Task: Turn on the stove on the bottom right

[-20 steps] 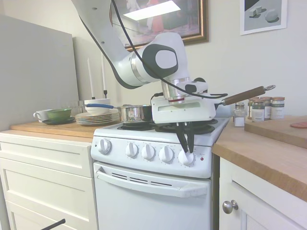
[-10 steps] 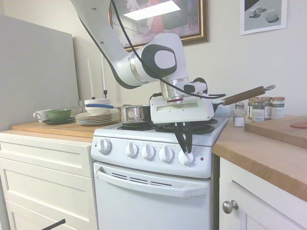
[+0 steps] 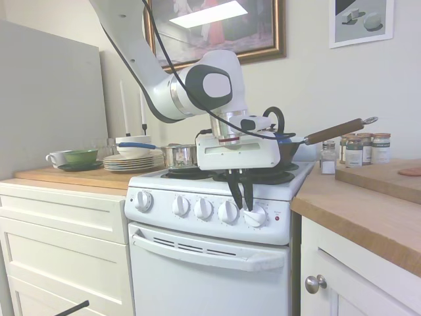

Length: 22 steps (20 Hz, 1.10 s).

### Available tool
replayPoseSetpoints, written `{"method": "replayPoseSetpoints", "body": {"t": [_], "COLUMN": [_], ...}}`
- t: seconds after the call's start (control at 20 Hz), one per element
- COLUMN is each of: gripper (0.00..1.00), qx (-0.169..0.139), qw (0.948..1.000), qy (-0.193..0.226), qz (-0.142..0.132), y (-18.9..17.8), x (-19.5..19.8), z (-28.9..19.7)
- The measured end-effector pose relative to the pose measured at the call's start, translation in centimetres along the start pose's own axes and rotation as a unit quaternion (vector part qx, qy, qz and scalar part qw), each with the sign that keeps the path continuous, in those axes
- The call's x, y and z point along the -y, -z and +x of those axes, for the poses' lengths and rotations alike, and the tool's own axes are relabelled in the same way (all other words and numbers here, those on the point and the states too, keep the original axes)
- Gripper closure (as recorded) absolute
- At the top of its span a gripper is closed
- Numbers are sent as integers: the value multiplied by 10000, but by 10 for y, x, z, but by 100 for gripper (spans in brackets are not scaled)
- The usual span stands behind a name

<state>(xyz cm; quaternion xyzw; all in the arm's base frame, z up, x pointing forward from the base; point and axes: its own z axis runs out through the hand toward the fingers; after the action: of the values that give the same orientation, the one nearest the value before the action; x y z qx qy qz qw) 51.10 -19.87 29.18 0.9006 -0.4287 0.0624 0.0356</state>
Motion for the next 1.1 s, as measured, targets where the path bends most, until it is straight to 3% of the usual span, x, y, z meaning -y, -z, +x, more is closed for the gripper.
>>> {"method": "replayPoseSetpoints", "body": {"t": [0.55, 1.1], "gripper": [100, 100], "qx": [290, 409], "qw": [9990, 9985], "qy": [-272, -337], "qz": [215, 143], "y": [-23, -43], "x": [-14, -28], "z": [1, 4]}}
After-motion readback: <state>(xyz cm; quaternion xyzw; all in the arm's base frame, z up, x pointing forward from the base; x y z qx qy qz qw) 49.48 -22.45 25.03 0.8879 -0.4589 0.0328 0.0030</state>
